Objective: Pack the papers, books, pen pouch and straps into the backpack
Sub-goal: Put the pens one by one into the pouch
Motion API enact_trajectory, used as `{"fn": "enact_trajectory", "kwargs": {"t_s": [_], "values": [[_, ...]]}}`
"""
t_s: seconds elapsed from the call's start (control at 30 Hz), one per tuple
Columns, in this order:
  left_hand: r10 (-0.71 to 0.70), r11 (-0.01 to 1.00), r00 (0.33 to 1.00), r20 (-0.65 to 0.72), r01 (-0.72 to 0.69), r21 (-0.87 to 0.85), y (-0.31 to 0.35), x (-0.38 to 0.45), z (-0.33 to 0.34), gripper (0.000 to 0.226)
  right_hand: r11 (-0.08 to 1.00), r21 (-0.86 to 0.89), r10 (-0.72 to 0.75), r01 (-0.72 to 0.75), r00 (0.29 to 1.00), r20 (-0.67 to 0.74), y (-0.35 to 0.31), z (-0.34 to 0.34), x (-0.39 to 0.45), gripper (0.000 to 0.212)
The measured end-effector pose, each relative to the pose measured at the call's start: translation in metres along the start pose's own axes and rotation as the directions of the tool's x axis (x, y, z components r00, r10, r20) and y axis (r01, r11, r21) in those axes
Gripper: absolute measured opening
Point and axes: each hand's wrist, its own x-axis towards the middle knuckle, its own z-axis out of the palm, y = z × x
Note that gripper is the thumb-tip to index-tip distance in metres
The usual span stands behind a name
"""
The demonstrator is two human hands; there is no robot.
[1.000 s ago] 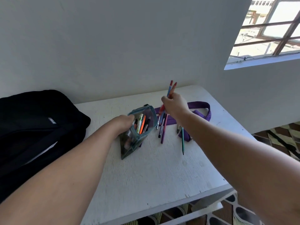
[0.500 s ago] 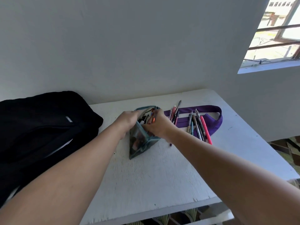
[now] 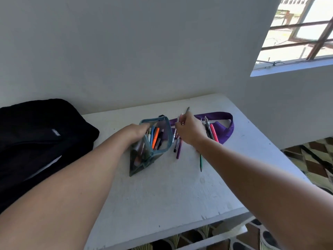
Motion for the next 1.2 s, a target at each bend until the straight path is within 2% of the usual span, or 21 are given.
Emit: {"fn": "enact_trajectory", "kwargs": {"t_s": [0.07,0.2,0.4,0.47,0.7,0.77,0.87,1.0,1.2], "values": [[0.001,0.999,1.000,-0.003,-0.001,0.042,0.001,0.004,0.000,0.072,0.995,-0.074,0.073,-0.068,0.996,0.058,0.011,-0.002,0.004,0.021],[0.018,0.996,1.000,-0.015,-0.017,0.086,0.002,0.010,0.002,0.072,0.961,-0.272,0.099,-0.044,0.977,0.191,0.020,0.002,0.007,0.029],[0.016,0.991,1.000,0.000,-0.016,0.135,-0.003,0.015,0.005,0.078,0.943,-0.330,0.124,-0.039,0.963,0.240,0.013,0.006,0.009,0.026],[0.018,0.991,1.000,0.013,-0.019,0.136,-0.005,0.017,0.004,0.080,0.939,-0.342,0.128,-0.038,0.961,0.243,0.012,0.006,0.009,0.022],[0.003,0.991,1.000,0.025,-0.007,0.134,-0.009,0.017,0.004,0.085,0.934,-0.350,0.145,-0.067,0.969,0.202,0.006,0.007,0.010,0.033],[0.004,0.991,1.000,0.028,-0.008,0.135,-0.010,0.018,0.004,0.086,0.948,-0.299,0.168,-0.108,0.969,0.183,0.001,0.008,0.010,0.033],[0.008,0.990,1.000,0.025,-0.012,0.144,-0.011,0.019,0.005,0.086,0.960,-0.236,0.195,-0.148,0.962,0.190,-0.005,0.008,0.011,0.044],[0.021,0.988,0.999,0.030,-0.025,0.155,-0.012,0.021,0.005,0.085,0.937,-0.326,0.203,-0.128,0.957,0.208,-0.006,0.013,0.015,0.028],[0.020,0.977,1.000,0.023,-0.025,0.211,-0.011,0.024,0.006,0.084,0.936,-0.289,0.278,-0.201,0.925,0.259,-0.013,0.010,0.019,0.024]]}}
